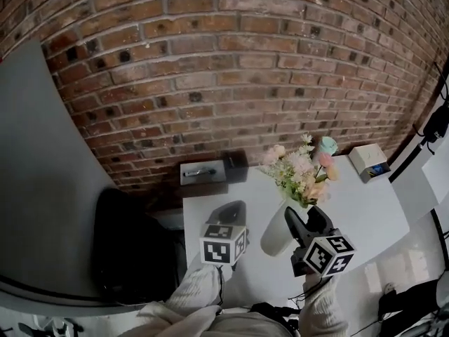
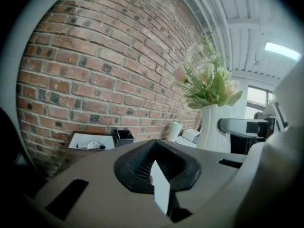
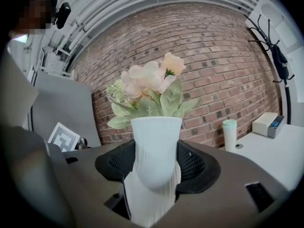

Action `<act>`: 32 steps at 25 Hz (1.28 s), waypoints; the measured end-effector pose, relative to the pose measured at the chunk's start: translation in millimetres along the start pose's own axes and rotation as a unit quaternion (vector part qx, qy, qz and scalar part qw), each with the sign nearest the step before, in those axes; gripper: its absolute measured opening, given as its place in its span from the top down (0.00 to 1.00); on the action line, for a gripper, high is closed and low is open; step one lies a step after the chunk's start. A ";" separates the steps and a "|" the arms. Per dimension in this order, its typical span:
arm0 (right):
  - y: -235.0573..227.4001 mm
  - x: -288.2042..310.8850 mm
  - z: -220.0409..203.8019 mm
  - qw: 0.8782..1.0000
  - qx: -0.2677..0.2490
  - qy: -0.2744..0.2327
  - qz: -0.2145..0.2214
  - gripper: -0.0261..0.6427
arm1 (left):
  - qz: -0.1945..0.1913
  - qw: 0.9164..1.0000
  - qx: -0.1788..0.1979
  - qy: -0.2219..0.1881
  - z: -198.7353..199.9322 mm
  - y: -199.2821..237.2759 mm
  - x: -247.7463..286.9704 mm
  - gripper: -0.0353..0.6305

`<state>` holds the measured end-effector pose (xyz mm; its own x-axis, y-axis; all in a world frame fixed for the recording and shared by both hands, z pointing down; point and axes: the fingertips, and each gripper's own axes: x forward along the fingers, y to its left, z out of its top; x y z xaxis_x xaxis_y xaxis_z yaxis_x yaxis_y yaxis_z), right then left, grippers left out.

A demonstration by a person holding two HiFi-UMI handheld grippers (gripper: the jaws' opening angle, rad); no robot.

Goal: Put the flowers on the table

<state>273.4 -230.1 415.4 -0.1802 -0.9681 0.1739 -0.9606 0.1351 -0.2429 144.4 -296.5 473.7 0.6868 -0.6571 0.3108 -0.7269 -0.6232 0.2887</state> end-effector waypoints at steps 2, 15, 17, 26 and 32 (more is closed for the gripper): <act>-6.0 13.0 -1.2 1.000 0.002 0.011 0.025 0.59 | 0.027 1.000 -0.005 -0.002 -2.0 4.3 1.0 0.94; -26.2 74.4 0.6 0.986 0.005 0.056 0.158 0.59 | 0.180 0.981 -0.065 -0.014 -14.2 27.3 -6.9 0.94; -27.9 79.2 0.8 0.985 0.003 0.056 0.163 0.59 | 0.183 0.981 -0.067 -0.015 -13.7 28.2 -3.6 0.94; -25.9 100.0 -7.7 0.983 -0.008 0.058 0.175 0.59 | 0.191 0.979 -0.065 -0.013 -11.3 35.4 4.5 0.94; -15.9 129.8 -18.4 0.981 -0.013 0.067 0.183 0.59 | 0.193 0.979 -0.063 -0.008 -7.6 49.7 16.5 0.94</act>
<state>261.4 -354.0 459.4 -0.5386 -0.8174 0.2042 -0.8312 0.4758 -0.2876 119.5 -335.1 500.0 0.3601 -0.8405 0.4048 -0.9263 -0.2705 0.2622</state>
